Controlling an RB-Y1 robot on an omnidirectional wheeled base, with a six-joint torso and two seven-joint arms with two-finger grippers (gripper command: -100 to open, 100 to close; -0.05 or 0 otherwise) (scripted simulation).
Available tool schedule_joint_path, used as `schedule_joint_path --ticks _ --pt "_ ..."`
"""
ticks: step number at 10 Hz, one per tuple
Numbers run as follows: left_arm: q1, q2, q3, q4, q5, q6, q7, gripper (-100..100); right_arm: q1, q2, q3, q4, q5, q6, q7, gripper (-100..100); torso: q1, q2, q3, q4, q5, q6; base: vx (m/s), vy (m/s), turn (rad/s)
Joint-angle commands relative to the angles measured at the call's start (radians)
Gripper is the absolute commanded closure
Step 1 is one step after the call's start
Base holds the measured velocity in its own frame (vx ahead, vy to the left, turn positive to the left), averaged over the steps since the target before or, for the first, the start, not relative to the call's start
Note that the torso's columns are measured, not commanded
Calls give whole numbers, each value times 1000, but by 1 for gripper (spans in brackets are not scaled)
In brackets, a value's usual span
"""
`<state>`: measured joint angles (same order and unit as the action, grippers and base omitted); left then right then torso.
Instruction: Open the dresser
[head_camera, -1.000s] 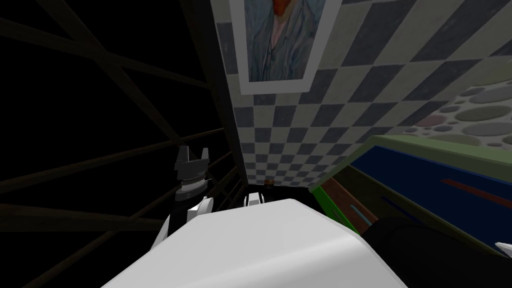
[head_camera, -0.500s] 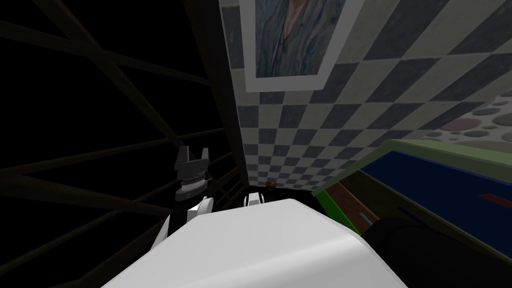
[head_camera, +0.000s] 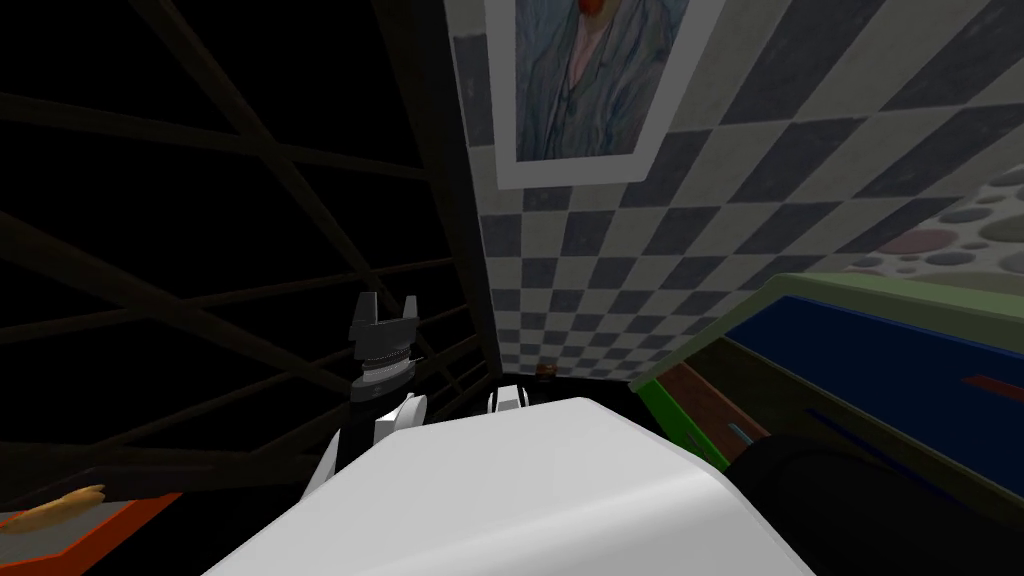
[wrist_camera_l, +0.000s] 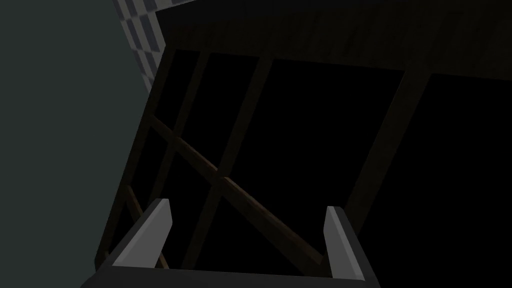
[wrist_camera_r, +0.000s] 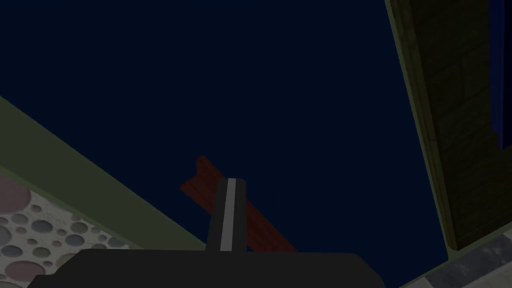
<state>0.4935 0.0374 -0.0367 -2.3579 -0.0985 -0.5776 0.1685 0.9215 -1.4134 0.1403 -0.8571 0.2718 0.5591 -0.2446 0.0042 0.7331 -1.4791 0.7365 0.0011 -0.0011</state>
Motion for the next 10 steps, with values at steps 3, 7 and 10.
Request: schedule_joint_path --ticks 3,7,10 --pt "0 0 0 0 0 0 0 0 16 -27 -6 3 -17 -15 1 -100 -10 7 4 2 -2 1 59 84 -10" --pt "0 1 1 0 0 0 0 0 40 -62 -17 17 -40 -43 4 -100 -6 3 2 1 -2 1 154 -150 12" --pt "0 0 0 0 0 0 0 0 28 -51 -12 21 -34 -42 7 -100 -1 12 8 4 0 2 21 -79 23"
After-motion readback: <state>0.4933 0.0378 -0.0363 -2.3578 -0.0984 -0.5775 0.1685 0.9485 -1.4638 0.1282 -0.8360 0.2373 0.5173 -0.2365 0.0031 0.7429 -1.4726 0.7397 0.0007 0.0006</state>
